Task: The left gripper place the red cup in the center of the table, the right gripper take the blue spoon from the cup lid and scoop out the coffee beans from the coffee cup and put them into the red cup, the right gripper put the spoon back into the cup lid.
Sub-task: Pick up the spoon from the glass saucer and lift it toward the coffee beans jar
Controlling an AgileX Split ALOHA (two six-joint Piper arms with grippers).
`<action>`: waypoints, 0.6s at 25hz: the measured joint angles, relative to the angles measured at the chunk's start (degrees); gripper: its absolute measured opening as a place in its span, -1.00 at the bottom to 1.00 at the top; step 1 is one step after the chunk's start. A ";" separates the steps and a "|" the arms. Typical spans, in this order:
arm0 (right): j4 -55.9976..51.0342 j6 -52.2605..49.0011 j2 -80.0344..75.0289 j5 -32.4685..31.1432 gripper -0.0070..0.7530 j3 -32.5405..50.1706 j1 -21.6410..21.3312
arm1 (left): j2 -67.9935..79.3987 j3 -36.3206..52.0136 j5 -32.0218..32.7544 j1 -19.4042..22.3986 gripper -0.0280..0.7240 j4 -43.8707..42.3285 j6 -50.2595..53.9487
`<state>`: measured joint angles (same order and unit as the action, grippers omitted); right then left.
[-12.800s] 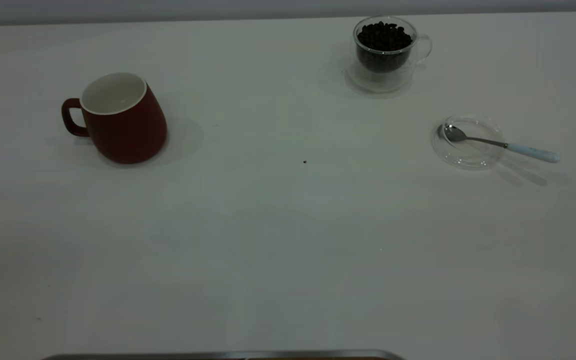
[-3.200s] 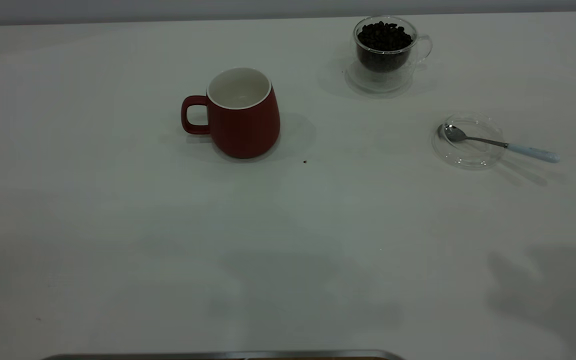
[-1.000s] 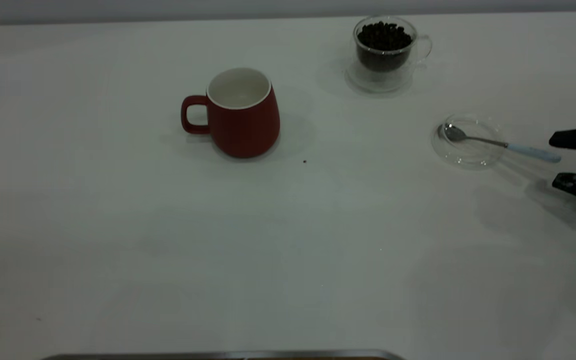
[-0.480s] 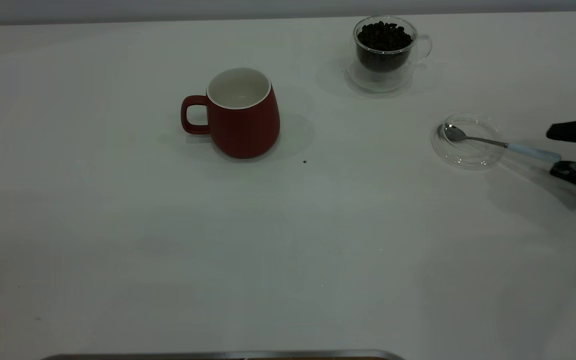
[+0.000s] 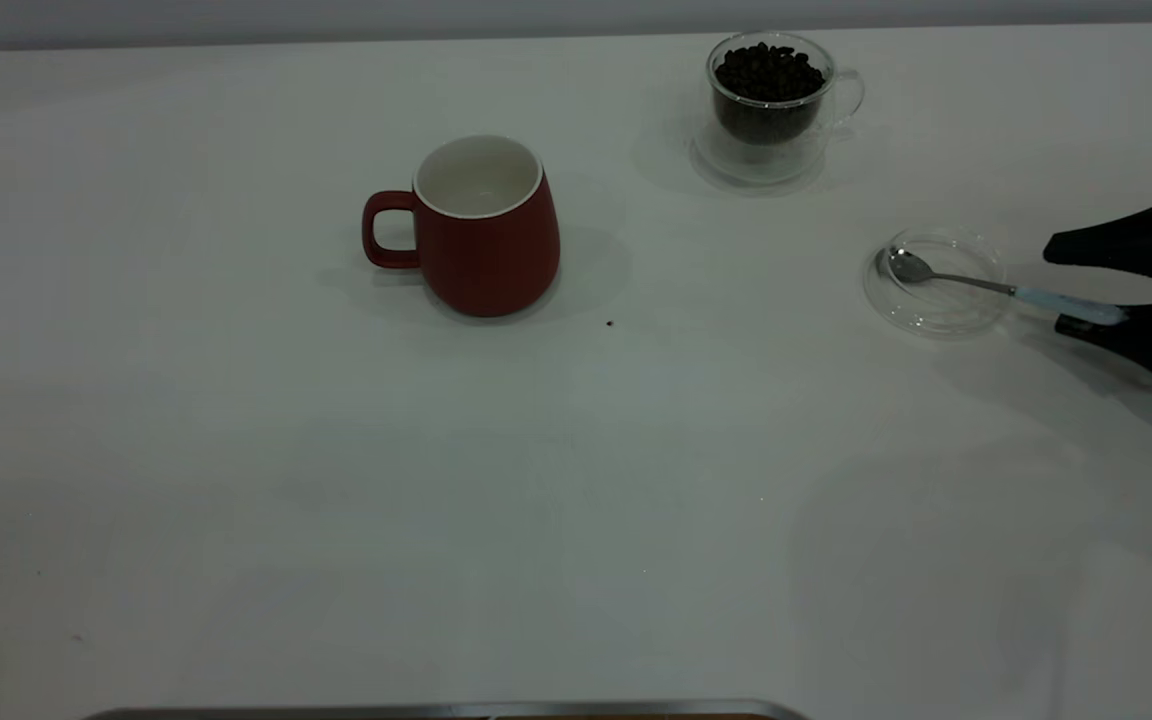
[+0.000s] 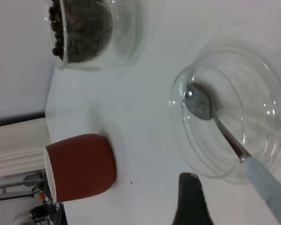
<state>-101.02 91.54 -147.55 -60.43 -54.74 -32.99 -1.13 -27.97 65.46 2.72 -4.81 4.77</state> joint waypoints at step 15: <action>-2.01 -1.48 -4.24 -3.34 0.49 -0.35 1.11 | 0.00 0.00 0.00 0.00 0.61 0.00 0.17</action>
<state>-103.03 90.07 -151.79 -63.76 -55.09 -31.88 -1.13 -27.97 65.46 2.72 -4.81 4.95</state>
